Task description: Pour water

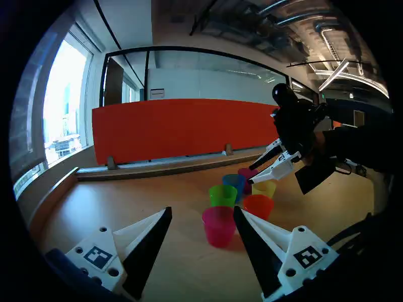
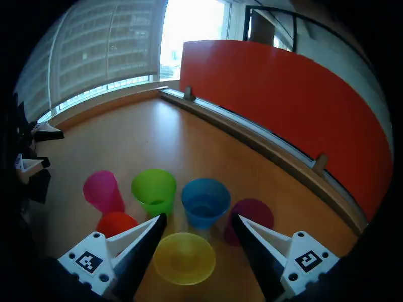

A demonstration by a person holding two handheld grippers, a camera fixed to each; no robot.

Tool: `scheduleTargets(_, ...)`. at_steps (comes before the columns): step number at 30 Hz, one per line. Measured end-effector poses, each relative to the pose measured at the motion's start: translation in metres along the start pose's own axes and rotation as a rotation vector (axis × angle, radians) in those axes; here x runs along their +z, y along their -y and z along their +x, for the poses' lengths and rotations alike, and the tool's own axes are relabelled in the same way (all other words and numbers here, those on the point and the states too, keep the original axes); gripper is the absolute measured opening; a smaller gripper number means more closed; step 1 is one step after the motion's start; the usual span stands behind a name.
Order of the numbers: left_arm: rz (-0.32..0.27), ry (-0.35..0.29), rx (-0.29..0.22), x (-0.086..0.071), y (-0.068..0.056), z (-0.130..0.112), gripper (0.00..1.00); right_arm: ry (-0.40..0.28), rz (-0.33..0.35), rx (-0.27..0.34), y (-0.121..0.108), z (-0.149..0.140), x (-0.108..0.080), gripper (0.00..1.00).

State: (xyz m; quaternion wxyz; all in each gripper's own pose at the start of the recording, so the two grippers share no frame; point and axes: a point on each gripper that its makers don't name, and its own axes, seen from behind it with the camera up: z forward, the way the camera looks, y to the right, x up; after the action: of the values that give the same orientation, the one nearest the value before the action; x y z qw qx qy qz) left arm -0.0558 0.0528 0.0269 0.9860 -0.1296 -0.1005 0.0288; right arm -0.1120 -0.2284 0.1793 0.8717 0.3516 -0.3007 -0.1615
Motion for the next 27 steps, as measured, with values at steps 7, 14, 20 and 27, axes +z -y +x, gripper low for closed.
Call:
scheduleTargets(7,0.005,-0.002,-0.003,0.0,0.004,-0.001,0.9,0.039,0.006,0.001,-0.001,-0.003,0.013,1.0)
scheduleTargets(14,0.007,-0.005,-0.007,0.001,0.006,-0.001,0.9,0.065,0.021,0.018,0.0,-0.006,0.02,1.0)
scheduleTargets(20,0.007,-0.002,-0.008,0.001,0.007,-0.004,0.9,0.068,0.016,0.015,-0.001,-0.003,0.023,1.0)
scheduleTargets(27,0.006,-0.001,-0.012,0.003,0.008,-0.006,0.9,0.07,0.023,0.011,0.003,-0.003,0.023,1.0)
